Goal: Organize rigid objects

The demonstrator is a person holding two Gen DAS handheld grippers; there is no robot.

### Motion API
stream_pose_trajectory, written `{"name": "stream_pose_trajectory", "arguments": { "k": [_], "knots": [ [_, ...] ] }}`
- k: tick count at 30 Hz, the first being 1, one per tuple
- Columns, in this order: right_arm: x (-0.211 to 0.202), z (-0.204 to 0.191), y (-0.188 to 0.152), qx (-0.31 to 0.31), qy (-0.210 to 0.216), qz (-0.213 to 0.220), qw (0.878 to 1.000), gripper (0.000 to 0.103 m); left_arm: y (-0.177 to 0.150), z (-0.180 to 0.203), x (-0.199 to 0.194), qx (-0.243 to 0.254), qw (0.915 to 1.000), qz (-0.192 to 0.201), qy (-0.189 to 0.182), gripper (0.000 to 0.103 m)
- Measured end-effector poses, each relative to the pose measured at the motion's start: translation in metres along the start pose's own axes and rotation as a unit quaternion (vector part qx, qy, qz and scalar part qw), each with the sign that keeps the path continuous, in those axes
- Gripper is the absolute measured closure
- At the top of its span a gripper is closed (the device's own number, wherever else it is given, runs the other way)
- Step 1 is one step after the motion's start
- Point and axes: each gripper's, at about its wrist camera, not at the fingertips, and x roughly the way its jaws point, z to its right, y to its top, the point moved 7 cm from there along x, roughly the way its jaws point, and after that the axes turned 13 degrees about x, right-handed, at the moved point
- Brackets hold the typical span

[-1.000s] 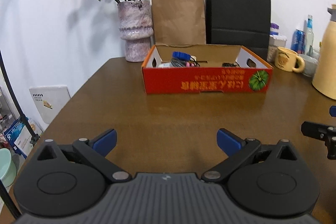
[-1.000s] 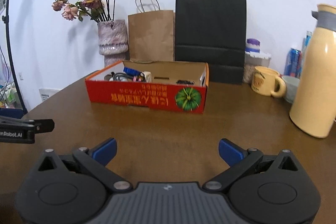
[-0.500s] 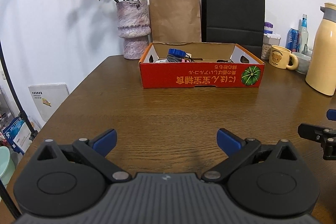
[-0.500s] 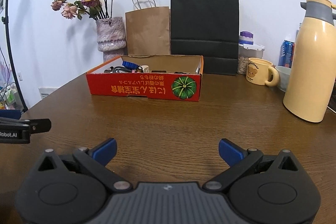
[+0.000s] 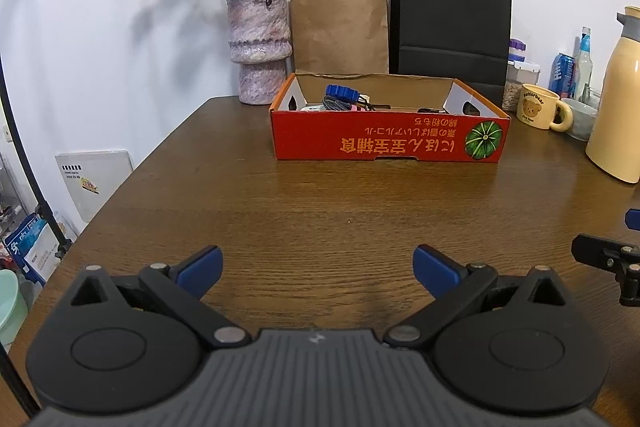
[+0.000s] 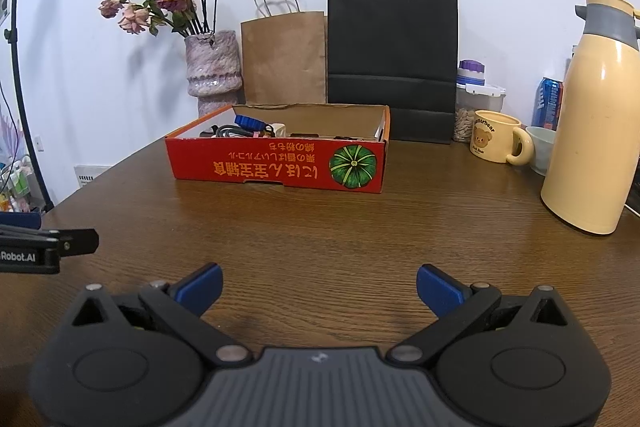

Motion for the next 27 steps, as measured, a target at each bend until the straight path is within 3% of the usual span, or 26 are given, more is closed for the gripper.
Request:
{"name": "stream_pose_trajectory", "arguments": {
  "k": [27],
  "knots": [
    [0.0019, 0.0000, -0.0009, 0.000, 0.000, -0.003, 1.000, 0.000, -0.0019, 0.0023, 0.0010, -0.003, 1.0000, 0.003, -0.005, 0.000]
  ]
}}
